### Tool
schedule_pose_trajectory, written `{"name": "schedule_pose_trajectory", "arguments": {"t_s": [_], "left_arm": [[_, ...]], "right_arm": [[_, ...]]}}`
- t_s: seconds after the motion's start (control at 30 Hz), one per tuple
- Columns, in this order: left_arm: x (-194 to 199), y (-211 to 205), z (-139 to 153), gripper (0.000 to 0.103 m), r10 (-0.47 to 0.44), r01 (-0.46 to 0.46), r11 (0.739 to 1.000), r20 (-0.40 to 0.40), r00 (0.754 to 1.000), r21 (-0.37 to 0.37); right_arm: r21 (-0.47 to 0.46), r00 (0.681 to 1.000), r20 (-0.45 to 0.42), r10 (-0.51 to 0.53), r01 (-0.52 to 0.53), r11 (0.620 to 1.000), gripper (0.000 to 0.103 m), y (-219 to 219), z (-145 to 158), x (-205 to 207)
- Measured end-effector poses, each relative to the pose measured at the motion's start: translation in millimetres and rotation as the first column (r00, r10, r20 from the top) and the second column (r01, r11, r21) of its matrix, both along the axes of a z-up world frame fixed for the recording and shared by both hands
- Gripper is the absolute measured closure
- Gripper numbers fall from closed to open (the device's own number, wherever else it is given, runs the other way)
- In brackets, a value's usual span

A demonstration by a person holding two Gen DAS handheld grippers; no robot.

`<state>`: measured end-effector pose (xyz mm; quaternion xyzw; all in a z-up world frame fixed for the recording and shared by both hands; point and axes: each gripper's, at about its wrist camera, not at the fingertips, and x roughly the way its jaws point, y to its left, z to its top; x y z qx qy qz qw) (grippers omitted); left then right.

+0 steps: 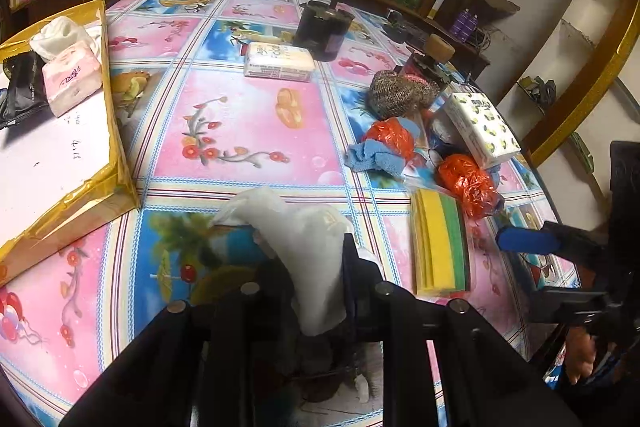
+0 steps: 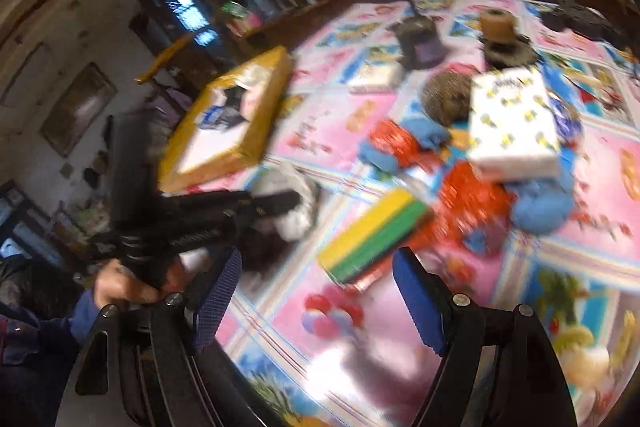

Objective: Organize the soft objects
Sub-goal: 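Grasp the white cloth with the left tool while the right tool reaches toward the sponge bag, then grasp the clear bag of coloured sponges with the right tool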

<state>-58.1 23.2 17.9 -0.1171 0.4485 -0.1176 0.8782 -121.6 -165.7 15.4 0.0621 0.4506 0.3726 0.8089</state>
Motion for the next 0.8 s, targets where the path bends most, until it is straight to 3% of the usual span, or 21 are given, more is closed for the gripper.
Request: {"name": "schedule_pose_trajectory", "arguments": {"t_s": [0.13, 0.2, 0.33, 0.37, 0.43, 0.63, 0.8], "left_arm": [[-0.4, -1.2, 0.0, 0.084, 0.001, -0.001, 1.0, 0.0, 1.0, -0.003], [-1.6, -1.8, -0.2, 0.084, 0.001, -0.001, 1.0, 0.002, 1.0, -0.002], [-4.4, -1.2, -0.2, 0.083, 0.003, -0.003, 1.0, 0.004, 1.0, -0.004], [-4.5, -1.1, -0.3, 0.083, 0.004, -0.004, 1.0, 0.004, 1.0, -0.005], [-5.0, -0.7, -0.3, 0.083, 0.006, -0.006, 1.0, 0.005, 1.0, -0.006], [-5.3, 0.3, -0.1, 0.081, 0.006, -0.007, 1.0, 0.003, 1.0, 0.005], [-4.0, -4.9, -0.5, 0.079, -0.004, 0.004, 0.999, 0.004, 1.0, 0.042]], "right_arm": [[-0.128, 0.996, -0.026, -0.083, 0.079, 0.989, 0.021, 12.8, -12.5, 9.2], [-0.146, 0.995, -0.042, -0.09, 0.083, 0.986, 0.021, 20.3, -16.1, 17.1], [-0.288, 0.993, 0.03, -0.112, 0.116, 0.95, 0.022, 43.1, -21.7, 33.7], [-0.319, 0.993, 0.067, -0.1, 0.116, 0.941, 0.044, 50.0, -22.4, 37.1], [-0.385, 0.989, 0.129, -0.07, 0.115, 0.915, 0.054, 60.4, -20.9, 44.4], [-0.447, 0.98, 0.173, 0.096, -0.009, 0.895, 0.055, 75.0, -20.1, 57.1], [-0.378, 0.974, 0.202, 0.099, -0.016, 0.926, 0.053, 65.4, -23.8, 54.1]]}}
